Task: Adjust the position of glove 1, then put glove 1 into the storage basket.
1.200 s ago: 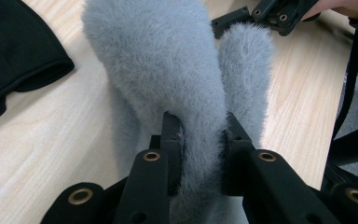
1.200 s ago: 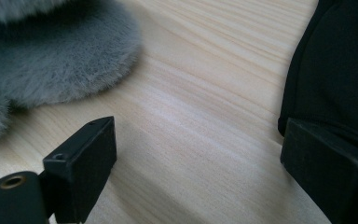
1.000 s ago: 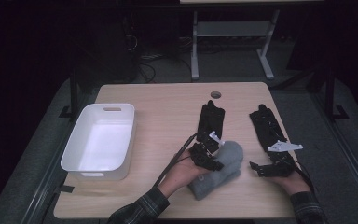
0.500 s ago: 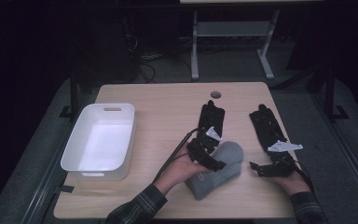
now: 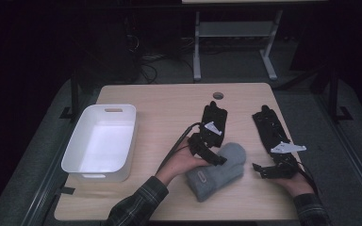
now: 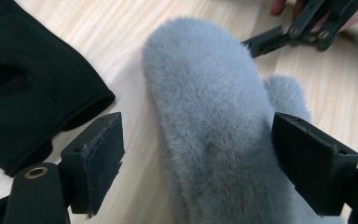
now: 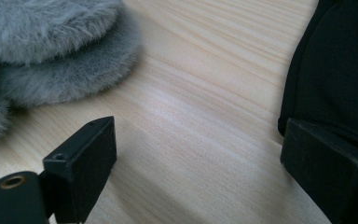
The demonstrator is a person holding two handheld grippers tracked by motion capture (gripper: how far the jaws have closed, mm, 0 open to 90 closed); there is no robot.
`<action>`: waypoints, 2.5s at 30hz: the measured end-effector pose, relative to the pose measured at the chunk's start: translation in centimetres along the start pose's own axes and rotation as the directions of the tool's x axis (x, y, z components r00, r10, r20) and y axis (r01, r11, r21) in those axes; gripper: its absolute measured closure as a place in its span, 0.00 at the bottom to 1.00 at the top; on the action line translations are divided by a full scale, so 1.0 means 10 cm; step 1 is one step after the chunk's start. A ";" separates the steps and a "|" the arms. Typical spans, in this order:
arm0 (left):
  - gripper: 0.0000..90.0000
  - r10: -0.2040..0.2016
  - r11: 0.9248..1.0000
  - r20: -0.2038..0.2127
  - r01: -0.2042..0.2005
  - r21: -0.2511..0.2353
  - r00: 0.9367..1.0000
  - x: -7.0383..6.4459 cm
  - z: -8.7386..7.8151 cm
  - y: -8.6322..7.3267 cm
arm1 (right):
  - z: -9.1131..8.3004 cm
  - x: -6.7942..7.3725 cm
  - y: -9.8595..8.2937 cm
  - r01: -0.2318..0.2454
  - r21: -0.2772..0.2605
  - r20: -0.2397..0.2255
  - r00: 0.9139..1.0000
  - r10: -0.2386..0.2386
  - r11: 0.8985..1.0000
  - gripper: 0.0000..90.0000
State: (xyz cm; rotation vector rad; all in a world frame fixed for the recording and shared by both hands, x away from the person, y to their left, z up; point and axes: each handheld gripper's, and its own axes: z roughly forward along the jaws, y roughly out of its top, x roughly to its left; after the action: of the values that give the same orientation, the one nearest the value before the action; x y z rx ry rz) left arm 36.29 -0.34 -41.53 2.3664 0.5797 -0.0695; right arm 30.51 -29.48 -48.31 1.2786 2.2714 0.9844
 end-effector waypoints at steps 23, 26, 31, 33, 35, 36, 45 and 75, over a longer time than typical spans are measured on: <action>0.14 -0.039 0.994 0.118 0.027 0.105 0.992 0.09 0.41 -0.12 | 0.00 0.00 0.00 0.000 0.000 0.000 1.000 0.000 1.000 0.11; 0.20 -0.040 0.994 0.147 0.024 0.106 0.988 0.09 0.41 -0.12 | 0.00 0.00 0.00 0.001 0.000 -0.002 1.000 -0.001 1.000 0.11; 0.40 -0.053 0.993 0.222 0.029 0.113 0.974 0.11 0.41 -0.13 | 0.00 0.00 0.00 0.002 0.001 -0.001 1.000 -0.002 1.000 0.12; 0.47 -0.063 0.993 0.240 0.036 0.114 0.969 0.12 0.42 -0.13 | 0.00 0.00 0.00 0.002 0.001 -0.001 1.000 -0.002 1.000 0.12; 0.52 -0.074 0.992 0.255 0.046 0.116 0.964 0.13 0.42 -0.14 | 0.00 0.00 0.00 0.002 0.001 -0.001 1.000 -0.002 1.000 0.12; 0.55 -0.070 0.992 0.258 0.040 0.120 0.963 0.13 0.41 -0.14 | 0.00 0.00 0.00 0.002 0.001 -0.001 1.000 -0.002 1.000 0.12; 0.74 -0.047 0.994 0.242 0.020 0.110 0.969 0.09 0.35 -0.11 | 0.00 0.00 0.00 0.002 0.001 -0.001 1.000 -0.002 1.000 0.12; 0.79 -0.039 0.998 0.152 0.047 -0.050 0.988 0.18 -0.61 -0.07 | 0.00 0.00 0.00 0.002 0.000 -0.001 1.000 -0.002 1.000 0.11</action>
State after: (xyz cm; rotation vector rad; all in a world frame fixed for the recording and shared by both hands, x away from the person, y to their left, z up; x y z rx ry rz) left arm 36.99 4.73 -37.70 2.2734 0.5529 -0.2478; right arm 30.53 -29.50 -48.31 1.2755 2.2732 0.9850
